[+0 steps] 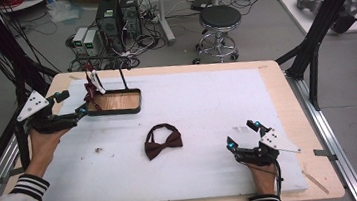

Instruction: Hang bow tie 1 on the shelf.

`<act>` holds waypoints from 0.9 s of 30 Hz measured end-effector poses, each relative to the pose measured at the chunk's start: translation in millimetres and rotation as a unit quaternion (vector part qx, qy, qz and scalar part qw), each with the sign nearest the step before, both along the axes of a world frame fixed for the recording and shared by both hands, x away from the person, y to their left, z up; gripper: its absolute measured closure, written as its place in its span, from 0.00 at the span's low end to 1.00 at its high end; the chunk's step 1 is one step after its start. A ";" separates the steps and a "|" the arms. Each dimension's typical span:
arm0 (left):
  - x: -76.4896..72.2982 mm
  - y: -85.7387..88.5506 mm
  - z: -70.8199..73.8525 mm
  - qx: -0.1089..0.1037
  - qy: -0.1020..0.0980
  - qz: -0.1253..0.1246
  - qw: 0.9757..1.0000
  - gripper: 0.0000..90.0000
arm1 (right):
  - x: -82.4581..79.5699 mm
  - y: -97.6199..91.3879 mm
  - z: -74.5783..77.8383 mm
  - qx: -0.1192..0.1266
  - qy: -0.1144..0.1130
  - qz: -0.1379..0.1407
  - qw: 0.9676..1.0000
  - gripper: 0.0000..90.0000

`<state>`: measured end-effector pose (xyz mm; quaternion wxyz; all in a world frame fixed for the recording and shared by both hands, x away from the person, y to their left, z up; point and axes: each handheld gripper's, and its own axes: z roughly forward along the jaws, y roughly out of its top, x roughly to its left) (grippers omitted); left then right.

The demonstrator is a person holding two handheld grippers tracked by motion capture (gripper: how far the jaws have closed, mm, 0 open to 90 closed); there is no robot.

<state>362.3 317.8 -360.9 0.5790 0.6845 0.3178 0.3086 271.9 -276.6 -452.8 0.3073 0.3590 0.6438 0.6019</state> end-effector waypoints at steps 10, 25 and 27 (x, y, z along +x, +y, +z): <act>-31.3 -15.5 -16.9 -0.025 -0.023 -0.037 0.999 0.16 | 0.5 -0.4 0.0 -0.001 -0.002 -0.001 1.000 0.06; -45.8 -17.4 -33.9 -0.032 -0.032 -0.061 0.997 0.16 | -0.7 0.7 0.0 -0.006 -0.002 0.000 1.000 0.06; -46.1 -17.4 -35.2 -0.032 -0.032 -0.062 0.997 0.16 | -0.7 0.7 0.0 -0.006 -0.001 0.000 1.000 0.06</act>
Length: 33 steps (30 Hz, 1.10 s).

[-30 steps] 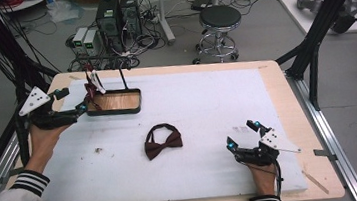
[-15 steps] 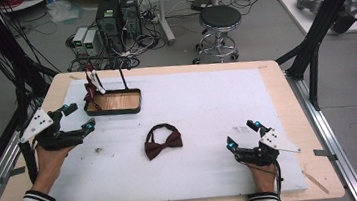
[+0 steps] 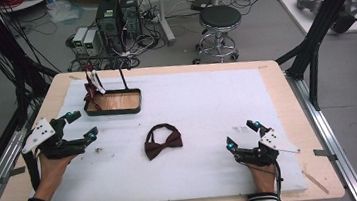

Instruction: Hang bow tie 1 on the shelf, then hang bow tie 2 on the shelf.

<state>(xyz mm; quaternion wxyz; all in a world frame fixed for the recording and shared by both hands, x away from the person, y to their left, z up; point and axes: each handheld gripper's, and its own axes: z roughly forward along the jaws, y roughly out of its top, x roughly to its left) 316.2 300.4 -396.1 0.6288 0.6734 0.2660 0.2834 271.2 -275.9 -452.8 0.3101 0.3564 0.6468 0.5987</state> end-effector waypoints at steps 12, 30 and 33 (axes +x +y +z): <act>0.7 1.2 -4.4 -0.002 0.002 0.004 1.000 0.16 | -0.3 0.5 0.0 -0.001 -0.002 0.001 1.000 0.05; 2.1 -10.9 2.8 0.019 0.004 -0.018 1.000 0.16 | -0.2 0.0 0.0 0.000 -0.002 0.001 1.000 0.06; 2.6 -15.7 6.3 0.026 0.005 -0.026 0.999 0.16 | -0.2 0.0 0.0 0.000 -0.002 0.002 1.000 0.06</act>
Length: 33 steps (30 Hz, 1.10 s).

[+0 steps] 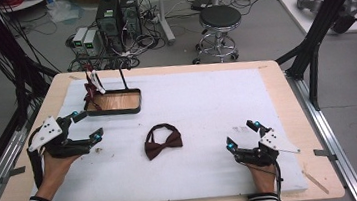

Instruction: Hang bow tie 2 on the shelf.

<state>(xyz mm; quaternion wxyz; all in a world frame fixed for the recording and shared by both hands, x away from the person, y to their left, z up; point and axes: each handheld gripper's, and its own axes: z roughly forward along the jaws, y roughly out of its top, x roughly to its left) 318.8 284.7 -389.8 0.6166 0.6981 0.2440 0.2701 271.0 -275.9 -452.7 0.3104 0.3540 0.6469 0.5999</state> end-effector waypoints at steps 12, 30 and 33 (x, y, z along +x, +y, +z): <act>1.5 -27.0 12.2 0.048 0.005 -0.037 0.998 0.16 | -1.5 -0.2 -0.4 0.002 -0.008 -0.001 1.000 0.06; 12.3 -76.0 27.2 0.139 0.042 -0.085 0.986 0.16 | -1.0 -1.0 -0.6 0.003 -0.009 0.000 1.000 0.05; 14.6 -86.4 26.4 0.158 0.058 -0.092 0.981 0.16 | -1.1 -1.0 -0.6 0.005 -0.008 0.001 1.000 0.06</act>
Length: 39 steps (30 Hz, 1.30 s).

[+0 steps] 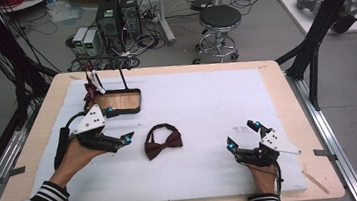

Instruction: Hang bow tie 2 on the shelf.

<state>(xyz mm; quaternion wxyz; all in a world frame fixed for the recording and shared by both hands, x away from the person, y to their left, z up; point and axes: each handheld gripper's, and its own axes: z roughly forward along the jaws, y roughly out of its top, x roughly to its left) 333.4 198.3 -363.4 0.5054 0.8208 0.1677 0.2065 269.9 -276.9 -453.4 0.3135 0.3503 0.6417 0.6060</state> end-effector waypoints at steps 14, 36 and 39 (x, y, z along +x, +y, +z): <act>9.9 -39.4 -10.0 0.070 0.045 -0.035 0.996 0.16 | 0.1 -0.2 0.0 0.001 -0.003 -0.001 1.000 0.05; 16.6 -95.5 -39.3 0.237 0.127 -0.071 0.961 0.19 | -0.2 -0.4 0.0 0.003 0.000 -0.001 1.000 0.05; 16.2 -100.0 -44.0 0.258 0.134 -0.072 0.954 0.22 | -0.3 -0.3 0.0 0.003 0.000 -0.001 1.000 0.06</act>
